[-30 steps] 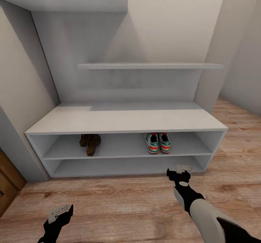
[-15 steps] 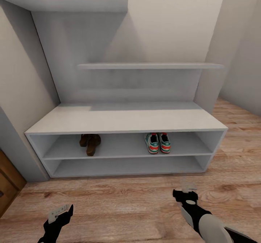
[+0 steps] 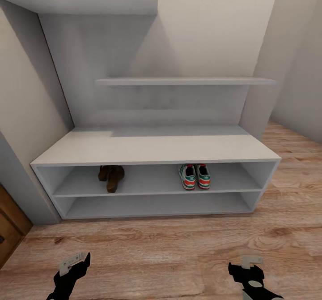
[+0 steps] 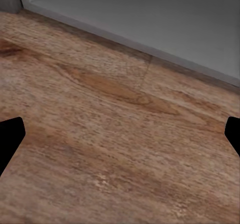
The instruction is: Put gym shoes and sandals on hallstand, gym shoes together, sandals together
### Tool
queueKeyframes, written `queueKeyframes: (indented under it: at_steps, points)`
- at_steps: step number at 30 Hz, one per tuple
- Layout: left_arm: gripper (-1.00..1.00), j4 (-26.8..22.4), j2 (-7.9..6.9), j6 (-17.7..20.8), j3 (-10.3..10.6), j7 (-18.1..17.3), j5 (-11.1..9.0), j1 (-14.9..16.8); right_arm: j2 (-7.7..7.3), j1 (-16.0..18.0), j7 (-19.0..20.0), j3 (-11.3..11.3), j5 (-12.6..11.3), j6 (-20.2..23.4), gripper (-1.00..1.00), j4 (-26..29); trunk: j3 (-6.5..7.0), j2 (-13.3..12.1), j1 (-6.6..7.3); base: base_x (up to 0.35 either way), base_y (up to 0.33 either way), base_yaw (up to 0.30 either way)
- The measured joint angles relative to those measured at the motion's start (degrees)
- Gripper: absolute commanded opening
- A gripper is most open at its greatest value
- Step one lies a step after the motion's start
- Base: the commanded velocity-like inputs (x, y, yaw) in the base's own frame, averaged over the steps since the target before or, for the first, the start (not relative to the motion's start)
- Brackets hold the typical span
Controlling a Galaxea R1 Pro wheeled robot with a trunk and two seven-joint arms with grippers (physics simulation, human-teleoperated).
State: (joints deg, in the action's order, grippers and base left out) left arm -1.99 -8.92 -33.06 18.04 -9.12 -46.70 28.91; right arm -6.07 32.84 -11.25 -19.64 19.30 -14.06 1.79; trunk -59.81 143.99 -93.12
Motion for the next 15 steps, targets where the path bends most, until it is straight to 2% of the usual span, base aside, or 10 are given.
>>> queueKeyframes:
  at_steps: [7, 15]
  points:
    - [1.00, 0.04, 0.00, 0.14, 0.03, -0.11, 0.02, 0.00, -0.36, -2.18, 1.72, 0.07, 0.06, -1.41, 1.00, -0.14, 0.00, 0.00, 0.00, 0.000, 0.000, 0.000]
    - [1.00, 0.05, 0.03, 0.26, 0.10, -0.12, 0.03, 0.00, -0.52, -2.97, 2.33, 0.06, 0.05, -1.89, 1.00, -0.19, 0.00, 0.00, 0.00, 0.000, 0.000, 0.000]
